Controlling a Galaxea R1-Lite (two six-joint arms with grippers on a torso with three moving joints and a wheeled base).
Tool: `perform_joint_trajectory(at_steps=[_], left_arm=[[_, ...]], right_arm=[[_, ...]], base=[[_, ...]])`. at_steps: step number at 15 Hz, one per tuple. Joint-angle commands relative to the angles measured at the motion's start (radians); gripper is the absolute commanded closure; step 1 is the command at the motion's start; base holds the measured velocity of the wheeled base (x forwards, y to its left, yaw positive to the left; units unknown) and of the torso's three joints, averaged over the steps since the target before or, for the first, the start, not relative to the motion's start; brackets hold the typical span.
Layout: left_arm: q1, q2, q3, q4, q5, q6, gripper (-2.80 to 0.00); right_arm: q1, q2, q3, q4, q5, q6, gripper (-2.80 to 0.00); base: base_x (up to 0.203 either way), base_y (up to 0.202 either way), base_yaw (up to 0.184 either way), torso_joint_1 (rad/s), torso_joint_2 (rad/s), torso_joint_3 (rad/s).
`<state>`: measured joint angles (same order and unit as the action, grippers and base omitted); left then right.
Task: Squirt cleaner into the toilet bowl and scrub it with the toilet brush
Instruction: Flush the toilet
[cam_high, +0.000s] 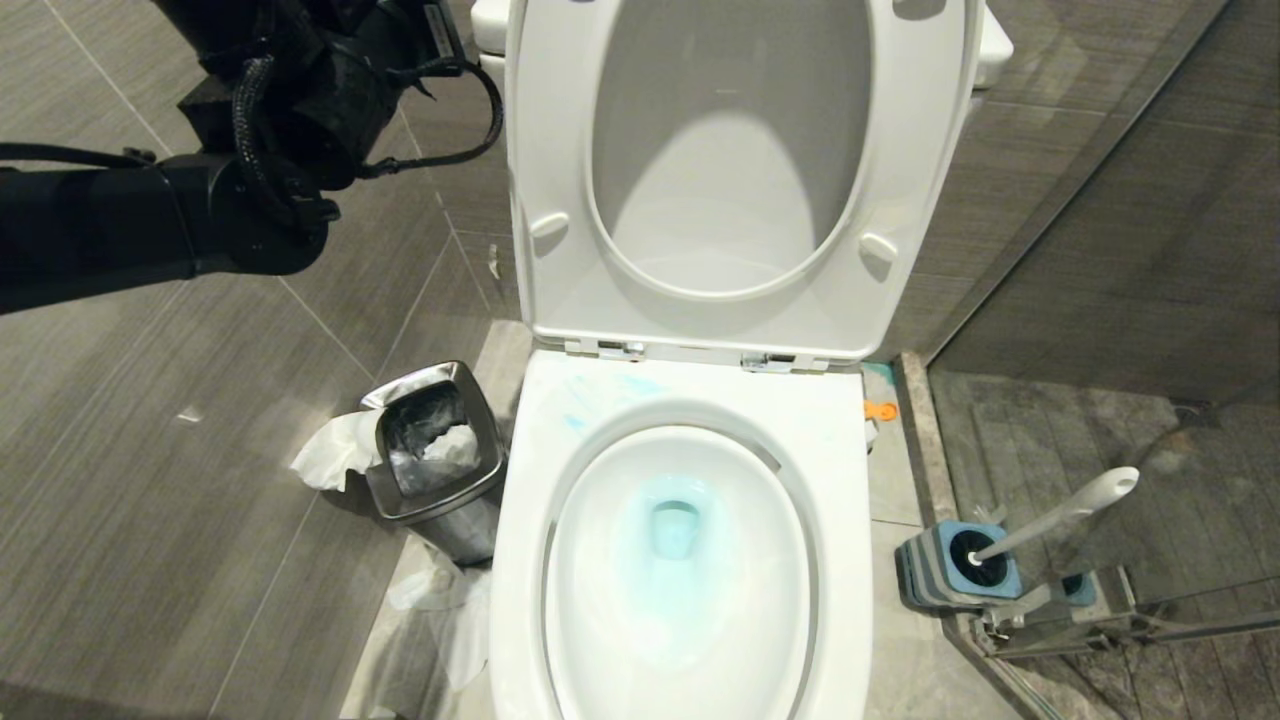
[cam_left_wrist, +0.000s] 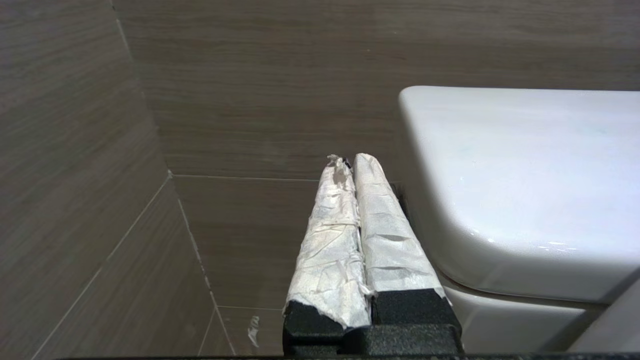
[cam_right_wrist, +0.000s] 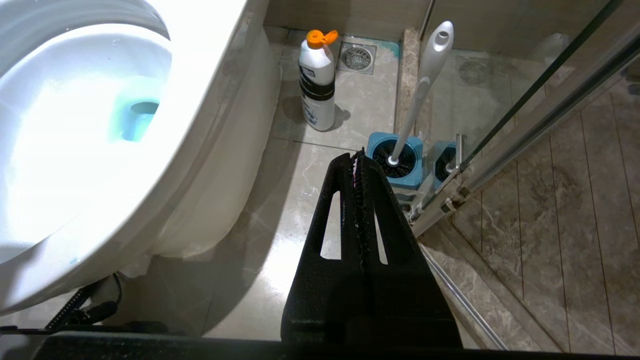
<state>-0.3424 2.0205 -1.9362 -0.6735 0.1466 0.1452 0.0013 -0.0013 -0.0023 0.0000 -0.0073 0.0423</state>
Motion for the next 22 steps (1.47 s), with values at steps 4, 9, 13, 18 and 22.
perform_joint_trajectory(at_steps=[4,9,13,18,22], left_arm=[[-0.022,0.029,-0.001,-0.005,0.0,-0.001,0.0],[-0.023,0.071,-0.003,0.002,0.005,-0.001,0.0],[-0.006,0.107,-0.003,0.005,0.002,-0.001,0.0],[0.0,0.142,-0.004,0.032,0.005,0.002,0.0],[-0.003,0.18,-0.004,0.052,0.005,0.002,0.0]], right_arm=[[0.0,0.001,-0.001,0.0,0.0,0.001,0.0],[0.0,0.001,-0.001,0.0,0.0,0.001,0.0],[0.0,0.001,-0.001,0.0,0.0,0.001,0.0],[0.0,0.001,0.0,0.0,0.0,0.001,0.0],[0.0,0.001,0.0,0.0,0.0,0.001,0.0]], base=[[0.0,0.0,0.0,0.0,0.0,0.0],[0.0,0.0,0.0,0.0,0.0,0.0],[0.0,0.0,0.0,0.0,0.0,0.0],[0.0,0.0,0.0,0.0,0.0,0.0],[0.0,0.0,0.0,0.0,0.0,0.0]])
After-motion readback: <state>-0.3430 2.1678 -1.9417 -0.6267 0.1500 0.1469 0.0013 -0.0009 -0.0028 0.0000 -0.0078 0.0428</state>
